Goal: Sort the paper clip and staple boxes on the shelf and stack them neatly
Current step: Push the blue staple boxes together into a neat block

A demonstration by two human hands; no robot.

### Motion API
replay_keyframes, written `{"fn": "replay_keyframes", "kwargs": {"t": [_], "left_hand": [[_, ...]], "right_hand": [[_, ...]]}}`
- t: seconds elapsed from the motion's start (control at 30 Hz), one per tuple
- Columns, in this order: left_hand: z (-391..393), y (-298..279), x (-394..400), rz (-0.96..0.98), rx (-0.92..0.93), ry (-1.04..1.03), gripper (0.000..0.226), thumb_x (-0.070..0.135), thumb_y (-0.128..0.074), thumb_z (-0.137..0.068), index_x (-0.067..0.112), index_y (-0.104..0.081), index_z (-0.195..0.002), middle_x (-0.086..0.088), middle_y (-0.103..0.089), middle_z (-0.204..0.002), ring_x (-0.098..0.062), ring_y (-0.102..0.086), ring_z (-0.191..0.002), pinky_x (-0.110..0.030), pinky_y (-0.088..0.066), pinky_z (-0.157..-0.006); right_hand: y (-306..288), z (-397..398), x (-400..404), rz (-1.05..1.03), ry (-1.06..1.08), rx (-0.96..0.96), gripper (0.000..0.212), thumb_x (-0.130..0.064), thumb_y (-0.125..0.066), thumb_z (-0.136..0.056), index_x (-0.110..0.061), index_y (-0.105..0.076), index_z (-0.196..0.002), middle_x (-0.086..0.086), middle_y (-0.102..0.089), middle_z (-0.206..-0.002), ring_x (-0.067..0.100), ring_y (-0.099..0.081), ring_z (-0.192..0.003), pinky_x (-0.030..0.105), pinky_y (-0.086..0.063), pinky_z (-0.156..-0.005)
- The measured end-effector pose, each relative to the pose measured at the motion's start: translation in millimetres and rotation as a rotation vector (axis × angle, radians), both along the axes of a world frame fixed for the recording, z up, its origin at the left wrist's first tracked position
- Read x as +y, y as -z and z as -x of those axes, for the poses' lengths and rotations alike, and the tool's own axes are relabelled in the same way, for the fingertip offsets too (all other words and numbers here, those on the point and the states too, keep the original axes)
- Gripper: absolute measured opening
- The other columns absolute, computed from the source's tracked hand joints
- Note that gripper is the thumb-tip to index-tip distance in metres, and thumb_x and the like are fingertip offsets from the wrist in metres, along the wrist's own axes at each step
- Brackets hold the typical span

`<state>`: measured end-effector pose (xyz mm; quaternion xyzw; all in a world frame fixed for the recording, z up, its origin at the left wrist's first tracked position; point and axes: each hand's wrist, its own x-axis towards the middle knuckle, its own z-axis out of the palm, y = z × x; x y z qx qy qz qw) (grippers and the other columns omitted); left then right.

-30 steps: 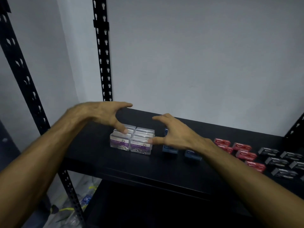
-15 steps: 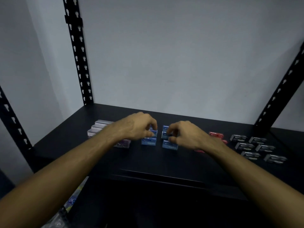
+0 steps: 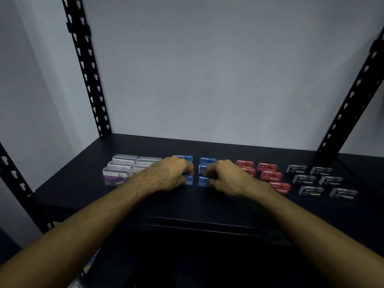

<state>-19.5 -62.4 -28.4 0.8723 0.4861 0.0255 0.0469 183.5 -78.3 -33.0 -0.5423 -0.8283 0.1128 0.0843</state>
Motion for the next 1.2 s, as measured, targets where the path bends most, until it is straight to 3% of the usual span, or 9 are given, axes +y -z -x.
{"fn": "replay_keyframes", "kwargs": {"t": [0.27,0.43,0.6,0.77,1.03,1.2], "left_hand": [[-4.3,-0.8,-4.6,0.013,-0.043,0.041,0.025,0.024,-0.062,-0.094,0.027,-0.064,-0.119,0.016,-0.048,-0.092,-0.008,-0.051,-0.086,-0.026,-0.036,-0.074],[-4.0,-1.1,-6.3,0.024,-0.056,0.038,0.028,0.024,-0.062,-0.094,0.026,-0.063,-0.122,0.007,-0.064,-0.115,-0.004,-0.046,-0.088,-0.025,-0.037,-0.078],[-4.8,-0.8,-7.3,0.036,-0.042,0.044,0.029,0.024,-0.062,-0.095,0.027,-0.063,-0.123,0.007,-0.064,-0.12,-0.003,-0.049,-0.093,-0.025,-0.037,-0.079],[-5.2,-1.6,-6.7,0.062,-0.031,0.046,0.03,0.025,-0.062,-0.095,0.028,-0.063,-0.124,0.006,-0.065,-0.12,-0.007,-0.056,-0.098,-0.026,-0.042,-0.081],[-5.5,0.8,-6.2,0.049,-0.034,0.036,0.032,0.026,-0.061,-0.095,0.03,-0.061,-0.126,0.006,-0.064,-0.125,-0.013,-0.06,-0.111,-0.031,-0.047,-0.091],[-4.1,2.0,-5.3,0.043,-0.037,0.045,0.032,0.025,-0.061,-0.095,0.029,-0.061,-0.127,0.006,-0.065,-0.124,-0.012,-0.06,-0.109,-0.03,-0.046,-0.09]], "right_hand": [[1.0,5.2,-2.5,0.003,-0.022,0.041,0.02,-0.021,-0.065,-0.093,-0.018,-0.07,-0.112,-0.004,-0.07,-0.103,0.01,-0.064,-0.088,0.021,-0.05,-0.073],[0.4,4.0,-4.2,0.025,-0.032,0.054,0.02,-0.022,-0.064,-0.094,-0.018,-0.07,-0.113,-0.005,-0.069,-0.104,0.009,-0.063,-0.088,0.02,-0.049,-0.072],[0.2,3.5,-4.5,0.041,-0.038,0.051,0.016,-0.023,-0.065,-0.094,-0.02,-0.069,-0.109,-0.008,-0.066,-0.098,0.007,-0.062,-0.085,0.016,-0.046,-0.067],[1.8,4.0,-6.4,0.04,-0.041,0.05,0.019,-0.022,-0.064,-0.094,-0.018,-0.069,-0.113,-0.004,-0.068,-0.103,0.008,-0.063,-0.087,0.02,-0.049,-0.072],[3.6,2.2,-4.9,0.048,-0.032,0.079,0.016,-0.023,-0.065,-0.093,-0.021,-0.069,-0.109,-0.008,-0.068,-0.097,0.003,-0.061,-0.081,0.018,-0.047,-0.066],[4.9,-0.3,-4.0,0.072,-0.017,0.1,0.018,-0.022,-0.067,-0.092,-0.022,-0.069,-0.11,-0.006,-0.069,-0.103,0.005,-0.062,-0.087,0.023,-0.052,-0.075]]}}
